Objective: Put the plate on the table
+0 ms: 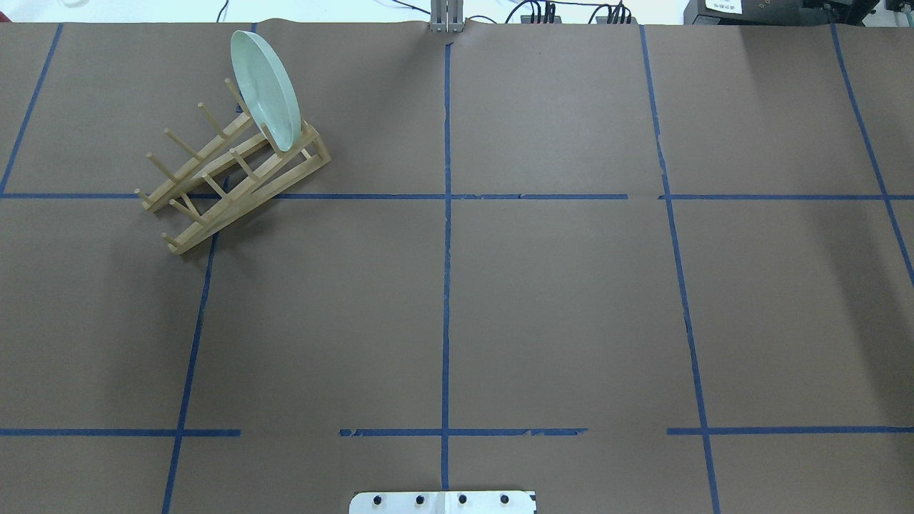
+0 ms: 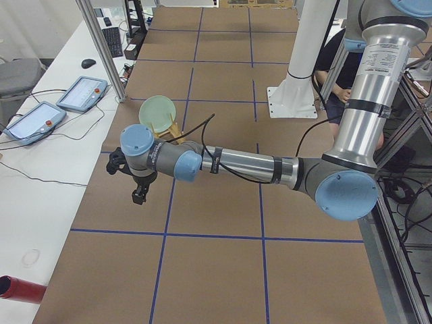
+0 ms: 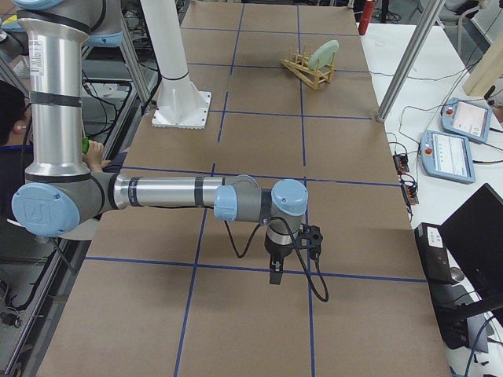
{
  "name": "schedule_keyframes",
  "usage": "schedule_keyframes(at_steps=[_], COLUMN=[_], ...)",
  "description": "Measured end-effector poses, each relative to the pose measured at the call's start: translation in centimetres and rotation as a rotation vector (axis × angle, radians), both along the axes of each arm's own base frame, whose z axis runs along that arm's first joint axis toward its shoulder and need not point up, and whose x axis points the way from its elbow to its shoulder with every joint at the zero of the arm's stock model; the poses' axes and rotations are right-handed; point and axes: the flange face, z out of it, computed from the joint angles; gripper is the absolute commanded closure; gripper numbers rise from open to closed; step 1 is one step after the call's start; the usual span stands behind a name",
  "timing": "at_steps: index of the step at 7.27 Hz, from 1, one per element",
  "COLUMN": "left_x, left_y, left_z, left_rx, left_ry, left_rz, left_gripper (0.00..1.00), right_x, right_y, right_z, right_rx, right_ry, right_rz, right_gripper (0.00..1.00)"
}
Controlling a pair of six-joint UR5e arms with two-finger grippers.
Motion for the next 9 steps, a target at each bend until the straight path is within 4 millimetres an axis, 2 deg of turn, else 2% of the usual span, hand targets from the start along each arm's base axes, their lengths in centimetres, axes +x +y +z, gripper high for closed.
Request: schedule_keyframes(at_steps=[2,3,4,5,7,8,9], left_x=[0.0,0.2,0.5,1.4,4.5,6.3,8.2], left_y=[0.3,0.1,0.1,0.3,0.3,0.4,0.6], left_z=[-0.1,-1.3,-3.9,-7.3,-13.9,-16.1,-17.2], left_rx=[0.002,0.009,0.027,0.038,0.043,0.023,-0.003], left_ry=[-0.002,0.003,0.013,0.038,0.129,0.214,0.323], left_rz=[-0.002,-0.009,-0.026,-0.053,-0.138,-0.21,-0.274], left_gripper=[0.0,0.0,0.0,0.0,0.0,0.0,0.0], right_x=[0.0,0.0,0.0,0.0,0.0,0.0,0.0], right_y=[0.0,0.0,0.0,0.0,0.0,0.0,0.0], right_z=[0.0,0.0,0.0,0.0,0.0,0.0,0.0], right_rx=[0.0,0.0,0.0,0.0,0.0,0.0,0.0], right_ry=[0.0,0.0,0.0,0.0,0.0,0.0,0.0], right_rz=[0.0,0.0,0.0,0.0,-0.001,-0.001,-0.001], right_gripper=[0.0,0.0,0.0,0.0,0.0,0.0,0.0])
